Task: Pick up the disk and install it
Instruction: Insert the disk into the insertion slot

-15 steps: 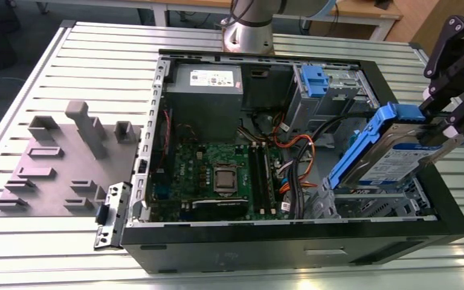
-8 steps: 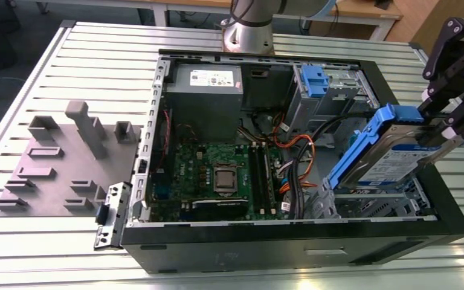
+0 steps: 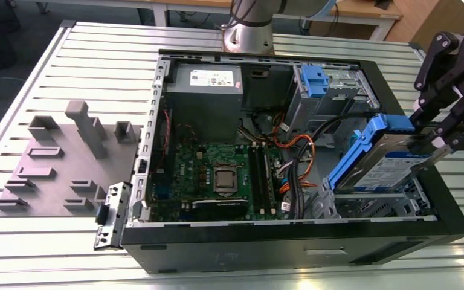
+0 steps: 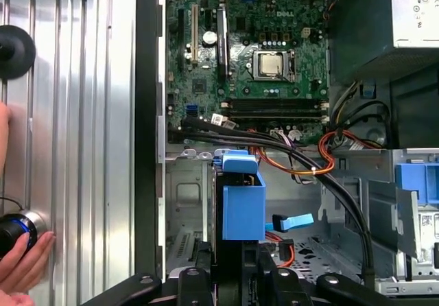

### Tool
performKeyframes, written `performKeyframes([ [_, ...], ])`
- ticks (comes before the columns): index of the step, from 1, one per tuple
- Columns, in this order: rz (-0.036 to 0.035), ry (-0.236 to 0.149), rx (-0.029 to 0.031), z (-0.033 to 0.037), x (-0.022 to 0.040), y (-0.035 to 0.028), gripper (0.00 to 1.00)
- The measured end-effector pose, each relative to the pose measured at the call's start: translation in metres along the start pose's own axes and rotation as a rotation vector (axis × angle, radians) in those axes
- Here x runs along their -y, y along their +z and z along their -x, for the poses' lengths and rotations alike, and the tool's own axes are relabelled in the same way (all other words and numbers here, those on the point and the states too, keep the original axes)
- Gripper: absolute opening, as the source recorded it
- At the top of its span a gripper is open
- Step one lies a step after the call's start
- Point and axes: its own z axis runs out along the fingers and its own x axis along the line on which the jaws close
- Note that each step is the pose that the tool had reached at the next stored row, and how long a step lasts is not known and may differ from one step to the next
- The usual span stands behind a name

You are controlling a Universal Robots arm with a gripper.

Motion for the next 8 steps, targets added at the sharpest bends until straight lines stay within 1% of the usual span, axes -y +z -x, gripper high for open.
performKeyframes([
  [8, 0.0, 0.0, -0.0001, -0.0005, 0.0008, 0.0145, 0.35],
])
